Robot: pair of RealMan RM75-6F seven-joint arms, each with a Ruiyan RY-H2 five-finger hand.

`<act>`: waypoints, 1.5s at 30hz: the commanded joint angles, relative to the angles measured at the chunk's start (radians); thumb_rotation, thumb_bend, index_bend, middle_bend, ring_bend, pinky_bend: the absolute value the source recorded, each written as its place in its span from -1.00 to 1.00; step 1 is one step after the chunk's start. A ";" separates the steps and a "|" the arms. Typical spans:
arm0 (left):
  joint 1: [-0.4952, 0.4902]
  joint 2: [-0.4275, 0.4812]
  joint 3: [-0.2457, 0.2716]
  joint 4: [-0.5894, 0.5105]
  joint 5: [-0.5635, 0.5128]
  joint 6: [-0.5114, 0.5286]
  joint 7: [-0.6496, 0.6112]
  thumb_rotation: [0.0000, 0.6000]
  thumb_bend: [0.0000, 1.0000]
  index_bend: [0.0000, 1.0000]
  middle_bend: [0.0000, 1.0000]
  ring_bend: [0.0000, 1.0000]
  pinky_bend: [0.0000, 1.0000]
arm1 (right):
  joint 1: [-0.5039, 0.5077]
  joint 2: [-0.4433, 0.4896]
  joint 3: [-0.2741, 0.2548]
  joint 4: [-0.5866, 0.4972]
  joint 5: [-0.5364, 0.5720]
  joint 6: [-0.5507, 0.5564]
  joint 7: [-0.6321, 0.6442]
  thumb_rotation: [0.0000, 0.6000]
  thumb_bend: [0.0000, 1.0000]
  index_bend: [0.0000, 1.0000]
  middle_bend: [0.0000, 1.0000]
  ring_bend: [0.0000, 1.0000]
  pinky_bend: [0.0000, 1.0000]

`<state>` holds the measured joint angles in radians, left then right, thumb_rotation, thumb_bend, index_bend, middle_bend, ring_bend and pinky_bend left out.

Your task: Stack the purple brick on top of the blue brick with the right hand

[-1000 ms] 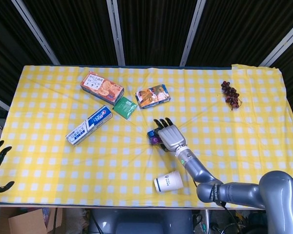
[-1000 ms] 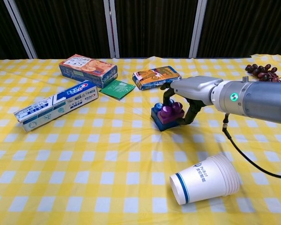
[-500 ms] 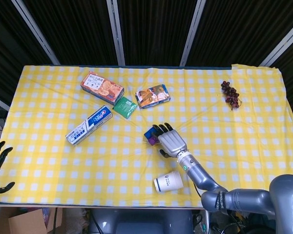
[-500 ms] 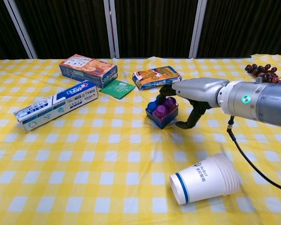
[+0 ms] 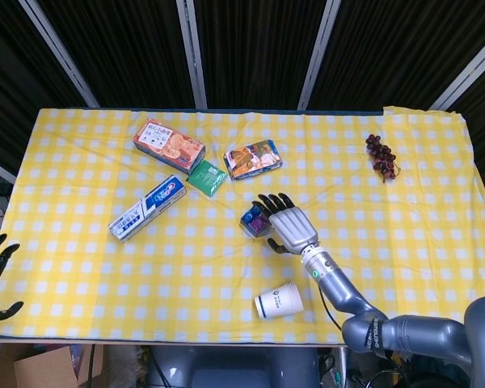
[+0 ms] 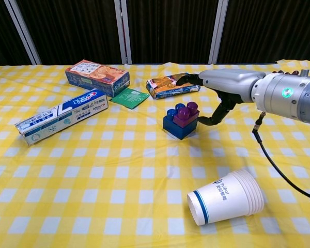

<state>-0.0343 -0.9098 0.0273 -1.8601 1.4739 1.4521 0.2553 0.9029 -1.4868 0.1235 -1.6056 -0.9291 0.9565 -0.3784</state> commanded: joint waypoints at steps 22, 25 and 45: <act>0.005 0.002 0.000 -0.002 0.005 0.012 0.001 1.00 -1.00 -0.76 -1.00 -1.00 -0.92 | -0.031 -0.014 -0.003 0.017 -0.017 -0.036 -0.008 1.00 -0.07 -0.54 -1.00 -1.00 -1.00; 0.005 0.001 -0.002 0.000 -0.003 0.009 0.006 1.00 -1.00 -0.76 -1.00 -1.00 -0.92 | -0.036 -0.018 -0.001 0.040 -0.017 -0.049 0.007 1.00 -0.07 -0.53 -1.00 -1.00 -1.00; 0.004 -0.007 -0.003 -0.005 -0.007 0.009 0.030 1.00 -1.00 -0.76 -1.00 -1.00 -0.92 | -0.057 -0.035 -0.003 0.086 -0.077 -0.078 0.068 1.00 -0.07 -0.50 -1.00 -1.00 -1.00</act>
<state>-0.0299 -0.9166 0.0243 -1.8645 1.4668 1.4611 0.2856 0.8459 -1.5214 0.1206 -1.5201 -1.0054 0.8787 -0.3112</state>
